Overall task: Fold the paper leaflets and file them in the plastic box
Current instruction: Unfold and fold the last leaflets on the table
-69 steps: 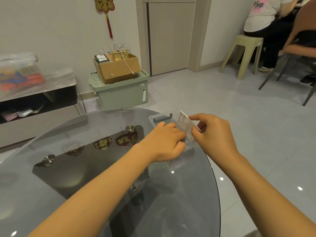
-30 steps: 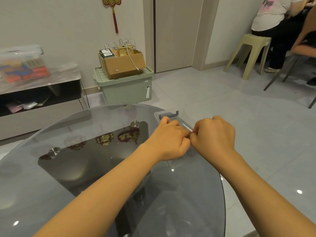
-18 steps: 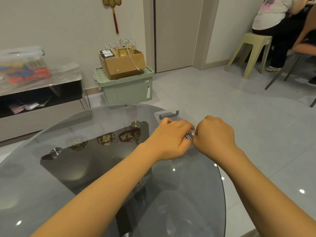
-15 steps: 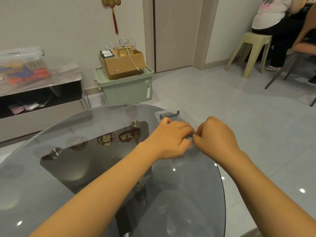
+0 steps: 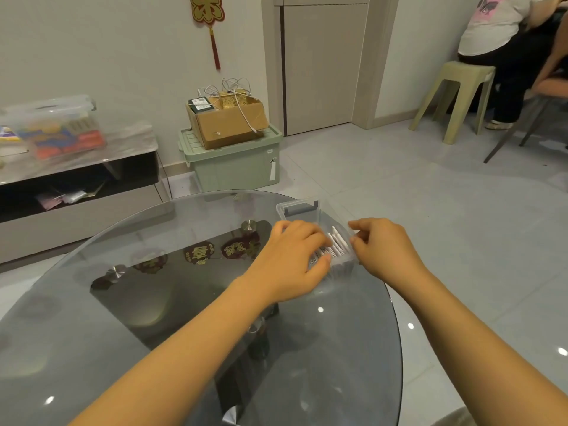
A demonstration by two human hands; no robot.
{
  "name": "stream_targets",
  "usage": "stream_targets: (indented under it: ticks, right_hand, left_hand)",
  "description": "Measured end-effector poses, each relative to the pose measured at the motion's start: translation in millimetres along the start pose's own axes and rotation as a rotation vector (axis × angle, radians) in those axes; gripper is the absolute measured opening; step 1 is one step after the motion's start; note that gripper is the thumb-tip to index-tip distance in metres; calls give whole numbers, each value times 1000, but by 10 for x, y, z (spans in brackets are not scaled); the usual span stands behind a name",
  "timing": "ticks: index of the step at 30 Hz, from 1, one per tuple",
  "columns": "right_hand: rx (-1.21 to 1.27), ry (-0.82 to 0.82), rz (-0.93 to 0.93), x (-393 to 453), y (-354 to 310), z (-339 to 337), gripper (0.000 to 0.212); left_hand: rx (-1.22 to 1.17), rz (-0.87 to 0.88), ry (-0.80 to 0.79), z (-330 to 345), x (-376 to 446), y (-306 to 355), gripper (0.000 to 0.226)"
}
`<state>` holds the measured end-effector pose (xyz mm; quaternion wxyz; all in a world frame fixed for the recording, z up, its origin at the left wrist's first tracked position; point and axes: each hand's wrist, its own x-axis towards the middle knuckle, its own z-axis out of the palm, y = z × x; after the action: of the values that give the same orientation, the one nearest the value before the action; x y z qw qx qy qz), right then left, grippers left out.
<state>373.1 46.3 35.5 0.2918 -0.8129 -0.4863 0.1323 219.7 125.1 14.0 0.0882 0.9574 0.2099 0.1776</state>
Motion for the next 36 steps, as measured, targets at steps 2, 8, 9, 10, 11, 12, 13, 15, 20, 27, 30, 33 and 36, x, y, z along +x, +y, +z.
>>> stream_targets:
  ticks: [2,8,9,10,11,12,13,15,20,27,30,33,36]
  right_hand:
    - [31,-25,-9,-14,-53,31,37]
    - [138,-133,-90,25,-256,250,36]
    - [160,-160,-116,33,-317,303,36]
    - [179,-188,-146,33,-372,351,37]
    - [193,-224,-178,25,-423,390,36]
    - [220,-270,-222,-24,-554,486,36]
    - [243,-287,-232,-26,-578,519,36]
    - [315,-340,-249,-105,-720,641,37]
    - [451,-408,-229,-273,-941,830,40]
    - [148,-562,-123,-332,-931,846,28]
    - [101,-613,-123,-359,-887,838,28]
    - [105,-594,-113,-365,-861,859,36]
    - [116,-547,-104,-455,-824,1037,44]
  left_hand:
    - [26,-16,18,-49,-173,-6,45]
    - [163,-78,10,-209,-599,-117,28]
    - [185,-93,-3,-264,-667,-126,31]
    - [201,-106,-7,-312,-726,-131,33]
    - [207,-126,-14,-347,-763,-128,34]
    - [220,-177,-14,-433,-907,-128,35]
    - [196,-213,-8,-432,-921,-117,34]
    - [163,-312,24,-481,-1071,-92,30]
    - [90,-500,173,-502,-1361,128,20]
    - [96,-692,227,-577,-1545,-13,25]
    - [59,-690,282,-624,-1542,-104,26]
    - [28,-685,351,-684,-1448,-264,25]
    - [67,-664,408,-748,-1313,-457,23]
